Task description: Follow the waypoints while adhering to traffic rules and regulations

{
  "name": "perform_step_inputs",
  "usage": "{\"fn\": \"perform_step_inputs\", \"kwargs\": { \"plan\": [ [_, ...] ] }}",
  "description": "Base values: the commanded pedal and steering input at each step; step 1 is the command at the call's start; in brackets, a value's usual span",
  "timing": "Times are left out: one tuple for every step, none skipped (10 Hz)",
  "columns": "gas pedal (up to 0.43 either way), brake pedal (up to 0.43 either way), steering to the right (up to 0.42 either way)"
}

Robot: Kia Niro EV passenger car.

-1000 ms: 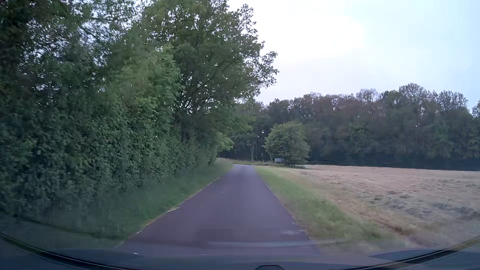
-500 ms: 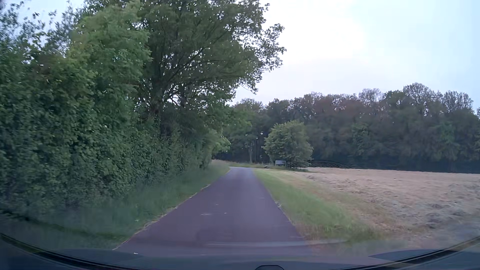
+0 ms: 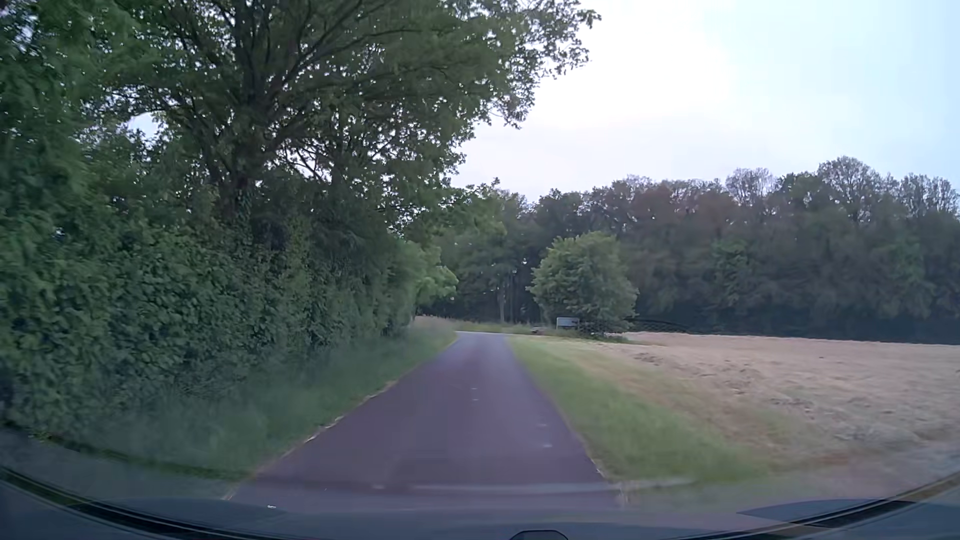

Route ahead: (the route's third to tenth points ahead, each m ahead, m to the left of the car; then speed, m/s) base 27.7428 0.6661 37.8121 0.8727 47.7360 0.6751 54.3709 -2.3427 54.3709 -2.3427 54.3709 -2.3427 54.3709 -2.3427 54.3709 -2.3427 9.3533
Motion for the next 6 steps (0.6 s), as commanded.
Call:
{"fn": "perform_step_inputs", "kwargs": {
  "plan": [
    [0.138,0.000,-0.001],
    [0.118,0.000,-0.001],
    [0.118,0.000,-0.001],
    [0.118,0.000,-0.002],
    [0.118,0.000,-0.002],
    [0.118,0.000,-0.002]
  ]
}}
